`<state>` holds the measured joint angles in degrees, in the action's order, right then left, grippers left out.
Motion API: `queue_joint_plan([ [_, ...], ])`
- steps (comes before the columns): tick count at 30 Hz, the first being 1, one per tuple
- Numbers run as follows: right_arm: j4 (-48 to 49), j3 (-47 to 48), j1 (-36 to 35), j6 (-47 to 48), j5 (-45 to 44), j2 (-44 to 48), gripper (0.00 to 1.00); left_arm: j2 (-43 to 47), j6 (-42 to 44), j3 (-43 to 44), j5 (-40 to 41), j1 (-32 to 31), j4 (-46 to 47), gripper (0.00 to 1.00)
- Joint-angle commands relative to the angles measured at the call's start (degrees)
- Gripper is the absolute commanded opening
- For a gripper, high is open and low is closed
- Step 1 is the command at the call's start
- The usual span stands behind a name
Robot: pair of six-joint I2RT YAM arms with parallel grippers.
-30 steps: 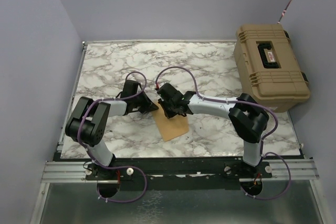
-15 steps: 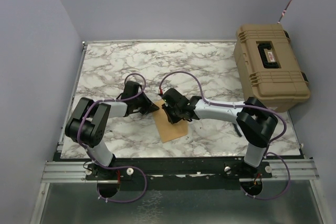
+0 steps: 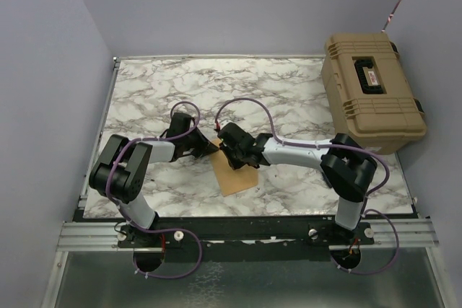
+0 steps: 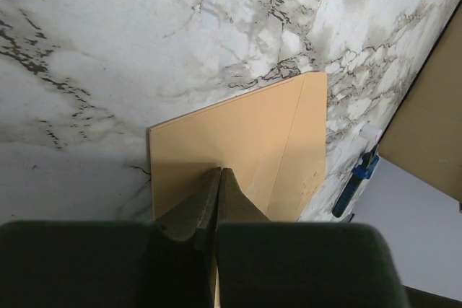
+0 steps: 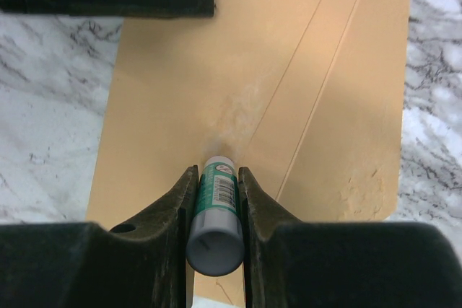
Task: Place the letter into the envelope and seal it
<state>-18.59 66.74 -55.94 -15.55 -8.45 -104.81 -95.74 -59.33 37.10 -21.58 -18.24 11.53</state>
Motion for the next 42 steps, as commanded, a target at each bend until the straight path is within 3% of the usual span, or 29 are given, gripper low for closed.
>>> queue_joint_plan([
  [1,0.2,2.3,-0.4,-1.0,-8.3,-4.9,0.01,-1.9,2.6,-2.7,8.1,0.4,-6.8,0.0],
  [6,-0.6,4.3,-0.4,-1.0,-8.8,-6.3,0.01,-2.1,2.6,-2.8,8.1,0.4,-6.8,0.0],
  [18,-3.3,-3.0,-1.9,3.8,8.1,0.3,0.01,-3.7,2.3,-2.6,8.4,0.4,-7.0,0.0],
  [23,-4.6,-3.0,-2.0,3.9,7.2,0.9,0.01,-3.8,2.2,-2.7,8.6,0.3,-7.0,0.0],
  [32,-4.7,3.0,-0.3,1.4,-4.5,-5.5,0.01,-3.7,2.9,-2.5,8.4,0.4,-7.0,0.0],
  [42,-6.8,8.7,0.9,1.1,-4.7,-8.5,0.01,-4.2,3.5,-2.2,7.7,0.4,-7.0,0.0],
])
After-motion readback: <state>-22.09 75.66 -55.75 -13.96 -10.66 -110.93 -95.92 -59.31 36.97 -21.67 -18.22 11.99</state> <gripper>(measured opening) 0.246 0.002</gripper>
